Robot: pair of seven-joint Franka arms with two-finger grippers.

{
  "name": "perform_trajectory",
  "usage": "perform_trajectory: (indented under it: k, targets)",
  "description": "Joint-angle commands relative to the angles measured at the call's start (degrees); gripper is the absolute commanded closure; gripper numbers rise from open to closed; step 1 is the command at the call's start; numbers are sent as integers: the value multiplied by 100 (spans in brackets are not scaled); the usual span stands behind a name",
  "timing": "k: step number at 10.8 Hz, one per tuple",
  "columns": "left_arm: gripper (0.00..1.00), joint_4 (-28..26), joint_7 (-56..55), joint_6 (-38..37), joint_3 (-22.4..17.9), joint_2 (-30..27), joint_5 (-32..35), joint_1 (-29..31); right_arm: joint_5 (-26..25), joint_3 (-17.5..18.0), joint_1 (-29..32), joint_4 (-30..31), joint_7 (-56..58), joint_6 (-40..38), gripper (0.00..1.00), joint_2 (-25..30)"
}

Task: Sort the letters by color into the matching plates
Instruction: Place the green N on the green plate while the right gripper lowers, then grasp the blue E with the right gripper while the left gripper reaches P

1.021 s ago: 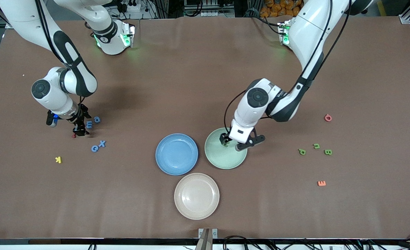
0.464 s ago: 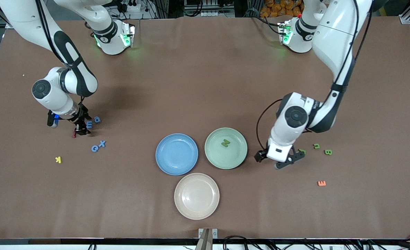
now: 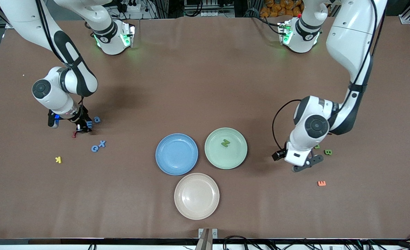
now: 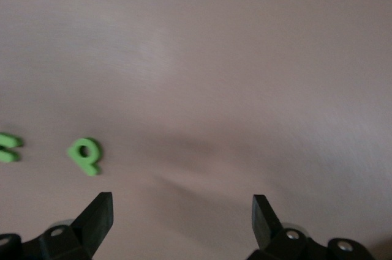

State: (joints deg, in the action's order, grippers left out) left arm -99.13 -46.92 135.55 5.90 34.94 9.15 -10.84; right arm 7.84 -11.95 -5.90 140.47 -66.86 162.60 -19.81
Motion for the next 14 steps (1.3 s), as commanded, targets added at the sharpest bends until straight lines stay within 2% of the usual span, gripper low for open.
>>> perform_trajectory:
  k: [1, 7, 10, 12, 14]
  targets:
    - [0, -71, -730, -161, 61, -199, -98, 494, 51, 17, 10, 94, 225, 105, 54, -66]
    - [0, -80, -3522, -108, 43, -84, -98, 873, 51, 17, 18, 33, 1182, -132, 72, -110]
    - [0, -53, -3894, 128, 52, 91, -98, 838, 51, 17, 27, -221, 2191, -176, 73, -93]
    - [0, -62, -3948, 182, 52, 223, -98, 803, 42, 17, 36, -668, 2781, -552, 78, -75]
    - [0, -71, -4254, 182, 43, 328, -81, 786, 42, 17, 36, -1186, 3170, -1009, 79, -84]
